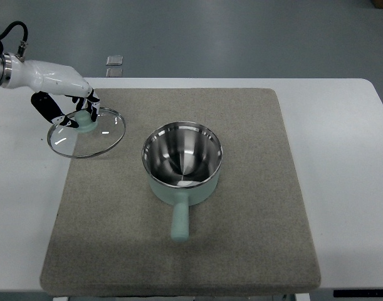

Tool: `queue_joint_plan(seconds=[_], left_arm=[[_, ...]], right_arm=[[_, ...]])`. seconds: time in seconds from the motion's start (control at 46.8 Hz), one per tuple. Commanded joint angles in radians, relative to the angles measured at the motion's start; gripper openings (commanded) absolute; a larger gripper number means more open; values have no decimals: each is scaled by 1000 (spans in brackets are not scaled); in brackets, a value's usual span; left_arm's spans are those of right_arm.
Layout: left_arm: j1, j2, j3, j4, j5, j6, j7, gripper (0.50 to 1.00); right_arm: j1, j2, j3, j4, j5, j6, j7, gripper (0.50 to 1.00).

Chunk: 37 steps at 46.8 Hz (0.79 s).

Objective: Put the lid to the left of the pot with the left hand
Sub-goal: 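Lower the lid onto the mat beside the saucepan, nearer the left arm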

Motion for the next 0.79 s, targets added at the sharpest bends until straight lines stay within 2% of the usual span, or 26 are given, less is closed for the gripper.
queue_joint_plan(seconds=[0.0, 0.085, 0.235, 0.384, 0.619, 0.769], left_arm=[[28, -30, 0, 27, 1, 3, 0, 500], [49, -50, -3, 51, 1, 9, 0, 500], [69, -77, -3, 90, -3, 78, 0, 500], [89, -111, -6, 116, -3, 101, 0, 500], [92, -139, 3, 134, 15, 185, 0, 500], [92, -156, 6, 140, 16, 191, 0, 500]], right_arm=[[0, 0, -1, -1, 0, 0, 0, 924], [-1, 0, 0, -1, 0, 0, 0, 924], [-1, 0, 0, 1, 0, 0, 0, 921], [-1, 0, 0, 1, 0, 0, 0, 924], [0, 0, 0, -1, 0, 0, 0, 924], [0, 0, 0, -1, 0, 0, -1, 924]])
